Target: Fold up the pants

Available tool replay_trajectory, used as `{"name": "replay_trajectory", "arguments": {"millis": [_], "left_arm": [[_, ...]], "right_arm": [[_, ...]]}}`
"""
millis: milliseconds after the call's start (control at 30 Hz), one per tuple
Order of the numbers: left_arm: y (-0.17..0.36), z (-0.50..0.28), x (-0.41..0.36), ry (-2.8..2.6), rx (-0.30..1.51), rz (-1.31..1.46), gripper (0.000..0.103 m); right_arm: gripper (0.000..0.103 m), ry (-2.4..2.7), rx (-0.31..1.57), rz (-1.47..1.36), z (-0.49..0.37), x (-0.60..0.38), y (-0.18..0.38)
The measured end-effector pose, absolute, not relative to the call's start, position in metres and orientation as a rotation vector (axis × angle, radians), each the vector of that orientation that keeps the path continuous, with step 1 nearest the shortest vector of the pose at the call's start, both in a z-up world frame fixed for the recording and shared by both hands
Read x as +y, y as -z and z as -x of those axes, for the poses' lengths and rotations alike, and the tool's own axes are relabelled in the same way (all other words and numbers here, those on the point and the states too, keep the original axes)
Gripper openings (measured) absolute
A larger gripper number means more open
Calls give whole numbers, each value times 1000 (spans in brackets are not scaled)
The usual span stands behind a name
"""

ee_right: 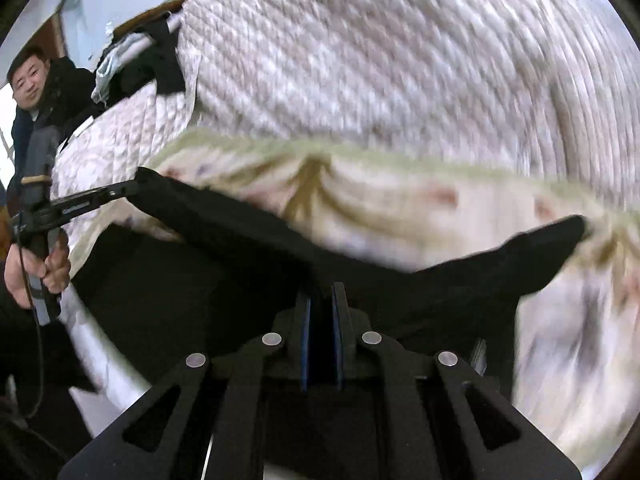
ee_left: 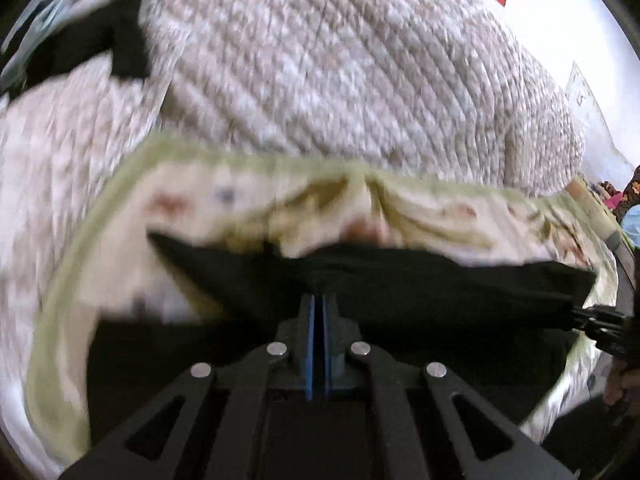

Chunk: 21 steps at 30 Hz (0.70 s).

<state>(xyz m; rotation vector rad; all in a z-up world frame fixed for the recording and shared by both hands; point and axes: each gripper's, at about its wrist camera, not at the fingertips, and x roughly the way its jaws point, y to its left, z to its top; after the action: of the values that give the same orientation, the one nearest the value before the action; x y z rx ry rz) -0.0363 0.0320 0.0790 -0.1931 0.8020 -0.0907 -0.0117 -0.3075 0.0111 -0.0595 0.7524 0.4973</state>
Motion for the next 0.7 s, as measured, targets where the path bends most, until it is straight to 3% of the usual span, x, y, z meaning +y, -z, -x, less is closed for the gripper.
{"name": "replay_trajectory", "arguments": {"millis": [167, 267, 333, 367, 433, 500, 700], "left_arm": [[-38, 70, 34, 79, 936, 224, 5], [-47, 89, 44, 46, 913, 249, 5], [-56, 91, 49, 26, 886, 259, 8], [-62, 89, 50, 16, 871, 256, 9], [-70, 80, 49, 19, 848, 235, 31], [-73, 64, 45, 4, 846, 205, 41], [-55, 8, 20, -4, 903, 130, 42]], "right_arm": [[15, -437, 898, -139, 27, -329, 47], [35, -438, 843, -196, 44, -338, 42], [54, -441, 820, -249, 52, -345, 40], [55, -436, 809, -279, 56, -350, 40], [55, -417, 803, -327, 61, -359, 43], [55, -380, 808, -366, 60, -366, 46], [55, -270, 783, -518, 55, -400, 50]]}}
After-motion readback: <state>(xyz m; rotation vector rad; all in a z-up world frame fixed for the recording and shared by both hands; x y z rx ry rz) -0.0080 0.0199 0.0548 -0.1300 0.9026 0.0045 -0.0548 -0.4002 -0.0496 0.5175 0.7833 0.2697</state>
